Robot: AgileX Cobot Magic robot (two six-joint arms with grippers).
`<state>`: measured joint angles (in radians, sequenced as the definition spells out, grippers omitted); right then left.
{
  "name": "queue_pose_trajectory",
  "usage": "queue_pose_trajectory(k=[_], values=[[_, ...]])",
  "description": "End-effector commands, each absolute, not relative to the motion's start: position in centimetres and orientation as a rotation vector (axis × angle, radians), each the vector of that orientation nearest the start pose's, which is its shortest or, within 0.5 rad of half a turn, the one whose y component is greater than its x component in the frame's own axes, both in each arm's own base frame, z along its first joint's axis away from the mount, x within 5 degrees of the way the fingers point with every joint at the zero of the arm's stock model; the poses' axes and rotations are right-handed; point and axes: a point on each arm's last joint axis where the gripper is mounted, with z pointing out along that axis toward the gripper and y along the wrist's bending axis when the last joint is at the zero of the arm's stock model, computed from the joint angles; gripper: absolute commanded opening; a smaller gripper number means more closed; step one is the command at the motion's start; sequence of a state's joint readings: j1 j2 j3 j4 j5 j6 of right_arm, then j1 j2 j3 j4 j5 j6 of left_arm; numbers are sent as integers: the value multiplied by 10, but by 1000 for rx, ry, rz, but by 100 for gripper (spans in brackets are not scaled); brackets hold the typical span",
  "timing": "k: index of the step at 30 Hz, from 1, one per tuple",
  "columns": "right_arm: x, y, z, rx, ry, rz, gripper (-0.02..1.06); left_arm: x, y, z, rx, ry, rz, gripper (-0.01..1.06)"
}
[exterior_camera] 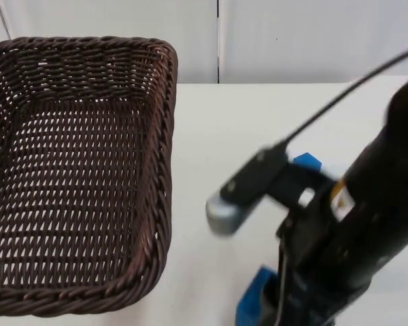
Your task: Pick up the basket with the left hand and place the largest block into the basket with the right hand.
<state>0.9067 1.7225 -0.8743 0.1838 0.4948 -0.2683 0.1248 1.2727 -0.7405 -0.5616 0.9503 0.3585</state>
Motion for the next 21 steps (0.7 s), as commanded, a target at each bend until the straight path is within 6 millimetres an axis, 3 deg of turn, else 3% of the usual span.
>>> queue_pose_trajectory(k=[1,2,6,7,16,21], values=[[177,240,189,-1387,2408,338,0,213,-15,240,-111,2772,-654,0],[177,240,189,-1387,2408,338,0,213,-15,240,-111,2772,-654,0],[171,225,227,-1392,2290,300,0,213,-15,240,-112,2771,-656,0],[171,225,227,-1392,2290,300,0,213,-15,240,-112,2771,-656,0],[153,193,296,-1247,2064,324,0,213,-15,240,-118,2767,-665,0],[145,183,315,-1172,2011,372,0,213,-15,240,-118,2767,-665,0]])
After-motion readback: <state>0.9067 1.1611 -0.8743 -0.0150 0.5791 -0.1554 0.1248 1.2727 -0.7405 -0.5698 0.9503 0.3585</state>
